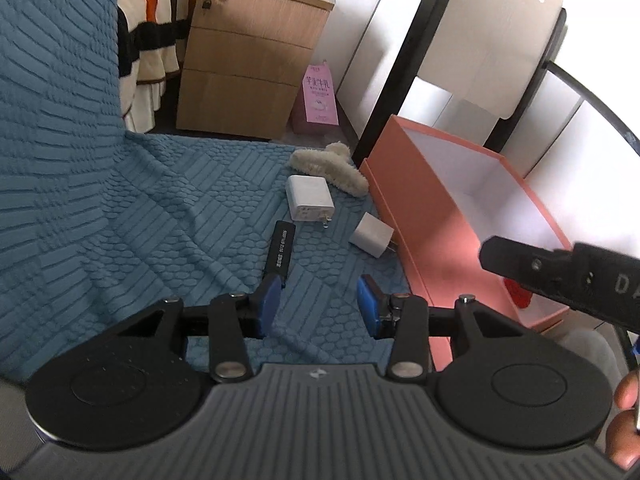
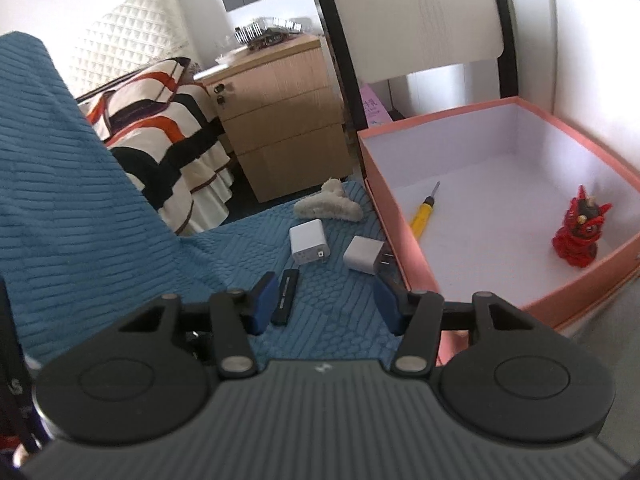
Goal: Organize rigid objects
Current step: 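Grasp the white square charger with the right gripper while the left gripper grasps the black USB stick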
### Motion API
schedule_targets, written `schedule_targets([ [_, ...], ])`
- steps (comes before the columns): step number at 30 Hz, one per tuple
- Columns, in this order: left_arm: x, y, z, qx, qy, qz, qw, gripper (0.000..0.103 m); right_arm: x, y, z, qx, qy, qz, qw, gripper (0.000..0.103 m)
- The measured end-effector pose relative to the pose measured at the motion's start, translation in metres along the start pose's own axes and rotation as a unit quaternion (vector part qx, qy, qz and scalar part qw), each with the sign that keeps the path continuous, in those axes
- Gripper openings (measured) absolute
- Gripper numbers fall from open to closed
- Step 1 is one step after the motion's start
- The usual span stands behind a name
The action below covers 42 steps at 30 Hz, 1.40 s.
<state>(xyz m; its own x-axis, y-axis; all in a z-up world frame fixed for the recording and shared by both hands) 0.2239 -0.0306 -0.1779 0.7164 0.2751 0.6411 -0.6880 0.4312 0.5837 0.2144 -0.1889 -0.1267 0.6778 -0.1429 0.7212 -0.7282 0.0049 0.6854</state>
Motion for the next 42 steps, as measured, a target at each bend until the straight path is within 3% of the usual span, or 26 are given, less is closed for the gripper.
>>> schedule_targets([
  [3,0.001,-0.022,-0.016,0.002,0.0,-0.007,1.0,0.048,0.0,-0.025,-0.009,-0.006,-0.01,-0.014,1.0,0.046],
  [7,0.002,-0.051,-0.037,0.004,0.007,-0.013,0.9999,0.048,-0.004,-0.06,-0.02,-0.012,-0.021,-0.032,0.999,0.041],
  [18,-0.006,-0.104,-0.087,-0.014,0.046,-0.028,0.9984,0.04,-0.007,-0.121,-0.031,-0.047,-0.028,-0.041,0.998,0.041],
  [29,-0.003,-0.125,-0.09,-0.048,0.019,-0.034,0.9981,0.033,-0.012,-0.165,-0.02,-0.133,-0.043,-0.049,0.989,0.04],
  [36,0.001,-0.133,-0.09,-0.057,0.008,-0.032,0.9978,0.029,-0.009,-0.172,-0.023,-0.146,-0.044,-0.046,0.987,0.04],
  [42,0.0,-0.133,-0.087,-0.057,-0.002,-0.035,0.9978,0.029,-0.006,-0.182,-0.031,-0.168,-0.01,-0.055,0.984,0.044],
])
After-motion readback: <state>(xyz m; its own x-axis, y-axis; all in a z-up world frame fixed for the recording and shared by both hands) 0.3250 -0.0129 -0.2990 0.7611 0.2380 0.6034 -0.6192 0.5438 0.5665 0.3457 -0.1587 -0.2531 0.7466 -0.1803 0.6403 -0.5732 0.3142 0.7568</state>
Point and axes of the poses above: each gripper's, at about its wrist camera, not at the fingertips, and y roughly against the way its jaws point, z to its right, x to its top, the point moved 7 cm from there along -y, roughly the way its jaws point, and after that the axes turned 15 degrees about -x, right-handed, at the moved point
